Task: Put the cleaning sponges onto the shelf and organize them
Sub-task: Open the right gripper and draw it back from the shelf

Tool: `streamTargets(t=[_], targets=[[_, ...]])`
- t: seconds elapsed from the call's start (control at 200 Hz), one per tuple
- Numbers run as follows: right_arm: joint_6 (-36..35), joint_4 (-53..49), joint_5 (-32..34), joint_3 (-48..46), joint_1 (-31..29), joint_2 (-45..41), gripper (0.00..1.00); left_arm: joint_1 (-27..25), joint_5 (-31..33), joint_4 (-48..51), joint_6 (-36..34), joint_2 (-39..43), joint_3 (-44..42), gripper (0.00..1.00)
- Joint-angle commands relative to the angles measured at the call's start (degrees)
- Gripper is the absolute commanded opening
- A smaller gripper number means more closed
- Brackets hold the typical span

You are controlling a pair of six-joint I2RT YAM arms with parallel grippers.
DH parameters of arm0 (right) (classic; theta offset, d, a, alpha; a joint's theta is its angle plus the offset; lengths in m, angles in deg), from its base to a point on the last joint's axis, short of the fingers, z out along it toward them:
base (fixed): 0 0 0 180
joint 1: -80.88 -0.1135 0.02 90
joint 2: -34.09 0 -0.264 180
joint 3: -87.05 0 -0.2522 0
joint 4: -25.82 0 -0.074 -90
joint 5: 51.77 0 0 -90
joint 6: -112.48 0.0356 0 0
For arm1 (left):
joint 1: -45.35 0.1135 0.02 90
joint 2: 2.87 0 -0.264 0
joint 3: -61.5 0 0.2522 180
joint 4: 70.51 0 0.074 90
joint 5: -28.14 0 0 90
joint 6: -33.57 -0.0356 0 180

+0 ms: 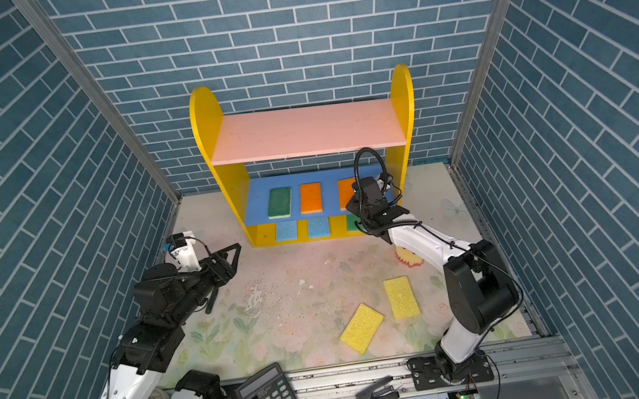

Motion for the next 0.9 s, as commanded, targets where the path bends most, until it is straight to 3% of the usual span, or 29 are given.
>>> streamTargets(t=[0.0, 0.29, 0.44, 0.895], targets=[[3.3, 1.8, 1.6, -1.6, -0.1, -0.6, 0.0, -0.2, 0.0, 0.1, -0.4, 0.7, -0.9, 0.63], [5.2, 2.6, -0.7, -1.5, -0.1, 1.0, 0.0, -0.2, 0.6, 0.7, -0.5, 0.9, -0.9, 0.63], [5.2, 2.1, -0.7, -2.3, -0.1, 0.7, 0.09, -0.1, 0.4, 0.6, -0.5, 1.0, -0.9, 0.63], [5.6, 1.9, -1.0, -3.0, -0.1, 0.8, 0.21, -0.2, 0.2, 0.6, -0.2, 0.9, -1.2, 0.63]])
